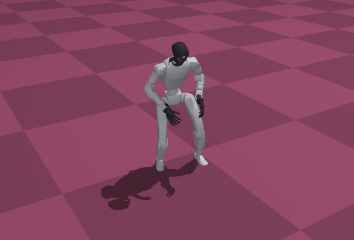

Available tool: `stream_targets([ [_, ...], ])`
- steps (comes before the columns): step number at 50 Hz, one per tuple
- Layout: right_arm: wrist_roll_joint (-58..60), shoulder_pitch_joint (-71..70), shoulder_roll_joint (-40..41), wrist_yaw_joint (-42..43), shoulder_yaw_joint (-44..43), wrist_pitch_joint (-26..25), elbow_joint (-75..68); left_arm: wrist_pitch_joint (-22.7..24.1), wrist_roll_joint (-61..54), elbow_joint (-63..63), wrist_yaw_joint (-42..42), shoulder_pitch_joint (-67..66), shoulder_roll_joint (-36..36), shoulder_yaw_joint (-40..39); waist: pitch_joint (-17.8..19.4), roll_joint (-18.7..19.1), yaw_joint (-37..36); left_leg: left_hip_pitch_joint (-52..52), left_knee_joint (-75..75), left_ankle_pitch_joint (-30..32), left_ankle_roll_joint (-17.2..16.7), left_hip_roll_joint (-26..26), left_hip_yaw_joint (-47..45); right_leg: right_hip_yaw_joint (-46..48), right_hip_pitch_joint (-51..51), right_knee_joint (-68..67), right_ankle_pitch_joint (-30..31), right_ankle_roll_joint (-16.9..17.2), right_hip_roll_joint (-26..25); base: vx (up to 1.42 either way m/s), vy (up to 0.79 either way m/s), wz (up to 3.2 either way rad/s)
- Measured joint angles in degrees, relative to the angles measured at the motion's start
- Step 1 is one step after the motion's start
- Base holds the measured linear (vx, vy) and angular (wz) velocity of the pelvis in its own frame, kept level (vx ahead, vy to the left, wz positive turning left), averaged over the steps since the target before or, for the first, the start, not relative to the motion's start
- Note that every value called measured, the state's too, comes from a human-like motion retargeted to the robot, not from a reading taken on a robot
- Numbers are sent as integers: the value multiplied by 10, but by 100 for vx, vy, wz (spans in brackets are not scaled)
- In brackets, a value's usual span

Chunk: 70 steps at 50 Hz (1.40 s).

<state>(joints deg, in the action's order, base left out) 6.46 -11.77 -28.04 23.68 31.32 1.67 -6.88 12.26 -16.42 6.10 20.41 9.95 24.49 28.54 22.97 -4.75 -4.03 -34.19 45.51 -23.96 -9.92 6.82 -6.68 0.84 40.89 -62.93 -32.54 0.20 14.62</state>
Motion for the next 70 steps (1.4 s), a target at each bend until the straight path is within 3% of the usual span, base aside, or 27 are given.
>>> stream_targets([
  [3, 7, -104, -47, -77, 33, 55, 128, 12, 4, -33, -9, 12, 72, -31, -18, -51, -17, 38, -25, 22, -19, 25, -19, -2, -2, -16, 0, 4, -20, 28, -65, -73],
  [6, -50, -65, -162, -100, -24, 83, 331, 29, -56, -156, -4, -54, 172, -88, -66, -103, -41, 190, -260, 201, -1, 37, -45, 22, -120, 155, 77, 12, -62, 58, -84, -82],
  [8, -120, 56, -266, -100, -125, 88, 427, 43, -95, -232, 7, -109, 218, -128, -111, -112, -34, 276, -414, 382, 23, 41, -21, 66, -244, 345, 213, 41, -98, 76, -92, 23],
  [10, -170, 205, -346, -121, -236, 89, 448, 53, -107, -290, -4, -159, 241, -160, -160, -125, -7, 306, -475, 468, 34, 7, 64, 77, -352, 540, 426, 107, -126, 66, -100, 93],
  [12, -159, 313, -361, -154, -304, 71, 411, 59, -95, -330, -18, -190, 252, -188, -195, -129, 2, 300, -442, 430, 3, -20, 147, 26, -391, 632, 587, 148, -170, 49, -123, 57],
  [13, -135, 342, -352, -164, -315, 59, 384, 60, -87, -343, -21, -200, 254, -202, -199, -125, 3, 302, -417, 408, -18, -30, 166, -1, -400, 637, 608, 148, -189, 41, -111, 26],
  [16, -45, 376, -315, -169, -304, 28, 287, 54, -74, -352, -20, -226, 231, -227, -198, -102, -3, 315, -383, 397, -13, -72, 108, -23, -416, 622, 581, 147, -155, 33, -66, 2],
  [20, 29, 296, -282, -219, -262, 7, 156, 46, -62, -280, -41, -130, 189, -224, -111, -48, -45, 328, -392, 374, 19, -70, 51, 8, -403, 584, 500, 115, -114, 22, -72, -35],
  [22, 73, 349, -259, -186, -250, 11, 135, 26, -57, -256, -62, -184, 158, -220, -175, -4, -58, 322, -402, 362, -10, -72, 113, 27, -389, 578, 458, 124, -100, 27, -77, -32],
  [25, 99, 360, -231, -188, -246, 6, 157, 8, -45, -241, -80, -188, 115, -220, -173, 51, -88, 313, -386, 313, -18, -71, 193, 44, -365, 561, 373, 109, -75, 20, -81, -16],
  [29, 84, 215, -207, -206, -173, 23, 183, 25, 2, -201, -36, -189, 52, -238, -99, 70, -52, 233, -76, -46, 95, -29, 158, -73, -303, 412, 238, 83, -63, 5, -92, 53],
  [32, 141, -8, -161, -156, -22, 68, 133, 36, 33, -88, 54, -134, 23, -209, -36, 56, -8, 139, 136, -134, 50, 15, 211, -108, -229, 207, 80, 67, -117, -4, -106, 59],
  [35, 159, -127, -114, -159, 63, 82, 144, 24, 55, -44, 43, -75, 45, -200, -24, 22, -12, 145, 128, -129, 35, 53, 226, -68, -174, 77, 36, 36, -149, 14, -103, -1],
  [38, 55, -35, -162, -176, -51, 91, 323, 25, 37, -111, -34, -42, 124, -191, -67, -56, -48, 222, -42, 5, 51, 62, 199, -53, -218, 158, 96, 76, -139, 45, -103, 14],
  [40, 17, 90, -232, -172, -167, 77, 453, 33, 18, -173, -52, -70, 183, -187, -117, -112, -44, 279, -211, 210, 56, 74, 166, -28, -305, 348, 214, 68, -142, 53, -111, 66],
  [42, 31, 214, -329, -150, -267, 65, 523, 48, 12, -222, -26, -126, 229, -189, -173, -171, -7, 307, -324, 354, 48, 37, 128, 23, -373, 513, 412, 106, -127, 46, -111, 88],
  [45, 66, 348, -422, -186, -367, 58, 504, 67, 16, -259, -35, -182, 280, -206, -219, -199, 27, 321, -362, 320, -8, 13, 102, 39, -406, 635, 616, 148, -190, 28, -134, 22],
  [47, 99, 401, -427, -219, -392, 41, 446, 67, 12, -268, -54, -206, 287, -216, -218, -176, 33, 331, -361, 303, -20, -10, 54, -17, -418, 646, 605, 148, -203, 19, -87, -10],
  [50, 198, 421, -418, -226, -365, 32, 346, 63, -17, -268, -77, -233, 262, -218, -200, -107, 14, 349, -381, 340, -4, -51, 6, 2, -410, 600, 544, 136, -158, 10, -48, -60],
  [53, 210, 383, -399, -232, -279, 40, 257, 63, -34, -234, -74, -249, 228, -200, -193, -21, 9, 351, -395, 385, -36, -45, 59, 47, -393, 557, 482, 102, -131, 13, -72, -62],
  [56, 201, 364, -358, -219, -222, 40, 192, 51, -26, -206, -77, -249, 197, -183, -182, 54, 1, 358, -409, 413, -51, -61, 143, 29, -367, 505, 404, 108, -78, 20, -62, -45],
  [58, 221, 358, -319, -180, -203, 30, 165, 37, -29, -196, -84, -238, 184, -184, -176, 96, -7, 356, -384, 352, -46, -36, 162, 31, -349, 489, 353, 102, -54, 16, -93, -29],
  [59, 226, 350, -297, -155, -198, 24, 156, 31, -34, -190, -88, -226, 175, -187, -166, 108, -8, 350, -341, 267, -26, -25, 149, 39, -341, 478, 324, 100, -28, 12, -99, -4],
  [62, 213, 296, -214, -89, -186, 16, 132, 21, -35, -139, -92, -175, 133, -188, -112, 111, -3, 319, -167, -14, 39, -9, 119, 40, -306, 399, 241, 100, 71, 7, -92, 31],
  [64, 214, 204, -140, -70, -147, 2, 85, 4, -31, -58, -65, -124, 89, -181, -66, 101, 5, 274, -44, -96, 59, 8, 133, -10, -271, 327, 203, 66, 91, -2, -107, 19],
  [67, 244, 23, -14, -44, -31, -4, 0, -14, -1, 49, -9, -78, 37, -182, -29, 69, 8, 264, 12, -93, 16, 66, 124, -64, -188, 162, 112, 45, 53, 11, -123, -88],
  [70, 232, -144, 34, -41, 67, 27, 41, -5, -22, 46, -4, -59, 27, -182, -53, 29, -4, 337, -113, 2, 34, 125, 65, -61, -145, 99, 110, 86, -6, 43, -128, -112],
])
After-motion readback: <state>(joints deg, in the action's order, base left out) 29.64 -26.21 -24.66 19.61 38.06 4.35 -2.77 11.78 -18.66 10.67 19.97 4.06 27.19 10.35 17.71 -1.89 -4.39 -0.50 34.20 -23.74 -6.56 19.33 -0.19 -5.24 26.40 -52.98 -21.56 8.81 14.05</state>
